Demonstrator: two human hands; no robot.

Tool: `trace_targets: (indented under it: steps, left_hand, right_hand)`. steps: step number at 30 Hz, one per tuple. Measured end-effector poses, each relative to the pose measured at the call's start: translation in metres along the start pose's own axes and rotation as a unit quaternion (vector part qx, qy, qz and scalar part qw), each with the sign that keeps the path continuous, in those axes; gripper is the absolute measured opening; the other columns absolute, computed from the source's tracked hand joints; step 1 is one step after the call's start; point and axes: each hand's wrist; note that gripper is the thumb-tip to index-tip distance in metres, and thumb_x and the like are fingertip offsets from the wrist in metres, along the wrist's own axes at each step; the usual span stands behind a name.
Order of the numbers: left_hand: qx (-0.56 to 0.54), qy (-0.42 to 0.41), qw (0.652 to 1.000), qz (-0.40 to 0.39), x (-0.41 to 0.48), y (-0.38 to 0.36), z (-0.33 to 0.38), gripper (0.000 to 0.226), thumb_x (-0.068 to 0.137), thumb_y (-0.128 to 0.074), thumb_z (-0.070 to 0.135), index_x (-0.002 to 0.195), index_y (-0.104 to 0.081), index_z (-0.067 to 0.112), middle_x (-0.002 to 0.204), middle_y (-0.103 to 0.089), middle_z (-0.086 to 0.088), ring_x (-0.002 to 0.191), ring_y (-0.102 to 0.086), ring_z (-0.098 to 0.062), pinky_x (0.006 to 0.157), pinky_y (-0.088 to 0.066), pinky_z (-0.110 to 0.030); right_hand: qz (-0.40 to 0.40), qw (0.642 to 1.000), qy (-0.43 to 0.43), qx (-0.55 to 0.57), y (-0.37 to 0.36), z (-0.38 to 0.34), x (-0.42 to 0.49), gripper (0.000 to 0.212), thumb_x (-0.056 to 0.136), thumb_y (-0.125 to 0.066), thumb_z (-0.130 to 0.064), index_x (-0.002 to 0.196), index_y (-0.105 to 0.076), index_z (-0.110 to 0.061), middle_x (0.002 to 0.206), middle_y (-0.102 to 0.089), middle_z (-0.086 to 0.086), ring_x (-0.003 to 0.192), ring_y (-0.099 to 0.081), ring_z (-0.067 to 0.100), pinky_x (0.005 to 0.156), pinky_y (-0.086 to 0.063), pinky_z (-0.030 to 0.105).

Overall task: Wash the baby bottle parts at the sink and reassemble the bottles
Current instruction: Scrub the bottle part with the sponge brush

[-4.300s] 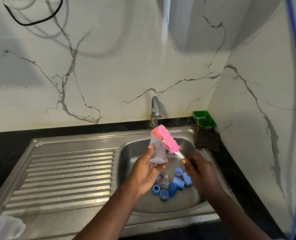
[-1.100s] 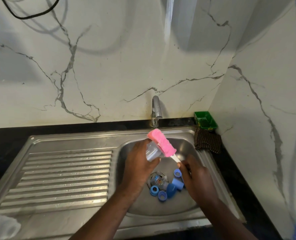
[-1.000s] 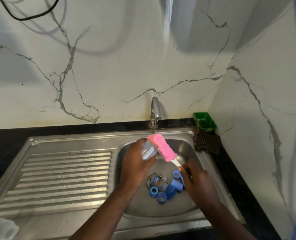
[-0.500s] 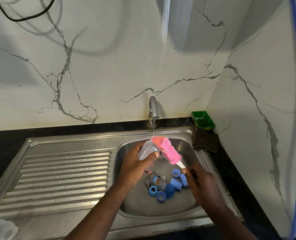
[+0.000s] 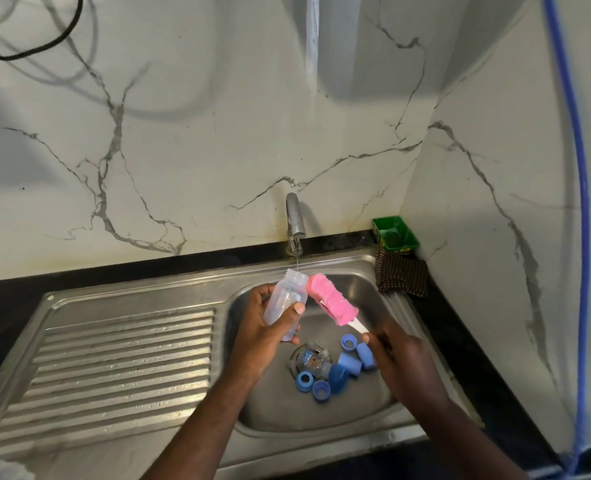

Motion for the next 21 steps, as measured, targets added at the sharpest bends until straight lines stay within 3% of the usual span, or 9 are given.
trace_targets:
  steps: [3,6,9,11,14,16,21]
  left_hand:
    - [-0.004,-0.003,1.000,-0.001,0.000,0.002,0.000,0.041,0.082,-0.076,0.026,0.115,-0.052,0.022,0.102,-0.066,0.002,0.079,-0.070,-0.019,0.060,-0.060,-0.034]
    - [0.009,-0.015,1.000,0.006,0.002,0.009,-0.003,0.051,0.077,-0.081,0.039,0.118,-0.054,0.024,0.109,-0.066,0.005,0.090,-0.071,-0.021,0.061,-0.061,-0.036]
    - [0.016,-0.029,0.999,-0.003,0.003,0.011,-0.004,0.044,0.079,-0.077,0.031,0.118,-0.058,0.023,0.108,-0.067,0.010,0.093,-0.070,-0.018,0.063,-0.062,-0.038]
    - [0.017,-0.010,0.999,-0.033,0.002,0.009,-0.006,0.049,0.077,-0.079,0.030,0.120,-0.061,0.019,0.110,-0.068,0.006,0.094,-0.070,-0.016,0.066,-0.062,-0.039]
    - [0.037,0.029,0.996,-0.074,-0.002,0.003,-0.010,0.064,0.066,-0.080,0.049,0.120,-0.064,0.019,0.112,-0.070,-0.001,0.096,-0.071,-0.017,0.069,-0.062,-0.038]
    - [0.034,0.033,0.997,-0.064,-0.002,0.002,-0.010,0.065,0.066,-0.077,0.054,0.120,-0.065,0.021,0.112,-0.071,0.000,0.098,-0.071,-0.019,0.069,-0.061,-0.038]
    - [-0.007,0.042,0.998,-0.050,0.005,0.015,-0.002,0.047,0.074,-0.074,0.048,0.114,-0.070,0.024,0.103,-0.074,-0.005,0.088,-0.070,-0.024,0.059,-0.057,-0.034]
  right_hand:
    - [0.010,1.000,0.017,-0.011,0.000,-0.005,0.004,0.021,0.089,-0.072,-0.023,0.080,-0.054,-0.025,0.060,-0.054,-0.034,0.065,-0.061,0.017,0.046,-0.034,0.021]
    - [0.011,0.999,0.020,-0.025,-0.002,-0.002,0.002,0.028,0.089,-0.072,-0.026,0.085,-0.044,-0.029,0.058,-0.058,-0.015,0.054,-0.062,0.026,0.047,-0.045,0.031]
    - [0.005,0.999,0.023,-0.030,-0.001,0.005,-0.002,0.022,0.090,-0.055,-0.046,0.087,-0.045,-0.027,0.063,-0.063,-0.002,0.056,-0.062,0.030,0.046,-0.049,0.039]
    - [0.013,0.999,0.031,-0.036,-0.003,0.006,-0.001,0.028,0.091,-0.048,-0.051,0.086,-0.051,-0.024,0.063,-0.063,-0.001,0.055,-0.062,0.030,0.045,-0.047,0.036]
    - [0.010,1.000,0.018,-0.024,-0.006,-0.001,0.006,0.020,0.093,-0.063,-0.038,0.085,-0.057,-0.020,0.062,-0.063,-0.002,0.055,-0.059,0.020,0.047,-0.034,0.029]
    - [0.012,1.000,0.005,-0.015,-0.007,-0.004,0.009,0.016,0.091,-0.069,-0.029,0.085,-0.057,-0.019,0.060,-0.062,-0.003,0.066,-0.057,0.020,0.049,-0.025,0.024]
    - [-0.011,1.000,-0.002,0.004,-0.002,0.004,0.001,0.017,0.092,-0.067,-0.031,0.084,-0.055,-0.023,0.063,-0.060,-0.006,0.058,-0.057,0.016,0.050,-0.042,0.033]
Point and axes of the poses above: each hand's wrist, its own x-axis towards the middle knuckle, its own y-axis out of the back of the hand, z = x × y
